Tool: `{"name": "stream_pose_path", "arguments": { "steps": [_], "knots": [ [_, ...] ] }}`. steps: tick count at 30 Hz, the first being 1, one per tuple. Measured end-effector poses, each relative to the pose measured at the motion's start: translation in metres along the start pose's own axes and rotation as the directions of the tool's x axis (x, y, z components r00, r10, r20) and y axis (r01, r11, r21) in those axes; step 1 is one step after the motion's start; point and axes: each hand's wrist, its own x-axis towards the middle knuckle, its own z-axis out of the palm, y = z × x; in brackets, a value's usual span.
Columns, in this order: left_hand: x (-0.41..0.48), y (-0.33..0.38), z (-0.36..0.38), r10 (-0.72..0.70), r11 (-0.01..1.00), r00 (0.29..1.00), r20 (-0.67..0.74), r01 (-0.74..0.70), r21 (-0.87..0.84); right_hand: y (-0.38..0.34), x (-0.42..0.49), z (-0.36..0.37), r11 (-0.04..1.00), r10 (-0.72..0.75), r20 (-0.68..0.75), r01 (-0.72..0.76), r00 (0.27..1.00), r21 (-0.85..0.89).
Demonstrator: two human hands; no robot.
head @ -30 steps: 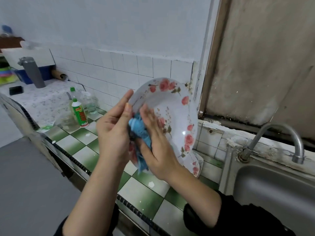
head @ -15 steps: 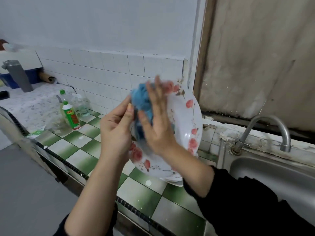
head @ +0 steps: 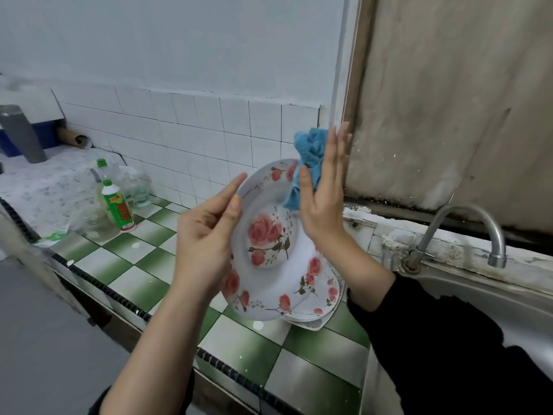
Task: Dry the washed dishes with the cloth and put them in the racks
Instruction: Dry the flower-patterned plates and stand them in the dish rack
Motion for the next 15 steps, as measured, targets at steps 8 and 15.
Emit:
{"name": "stream_pose_path", "arguments": {
  "steps": [8,15],
  "knots": [
    [0.018,0.025,-0.021,0.209,0.975,0.947,-0.245,-0.22,-0.019,-0.044,-0.054,0.025,0.916,-0.377,0.54,0.391,0.753,0.095],
    [0.02,0.013,-0.027,0.084,0.99,0.981,-0.174,-0.103,-0.101,0.013,-0.011,0.015,0.927,-0.122,0.158,0.169,0.98,-0.335]
  ]
}}
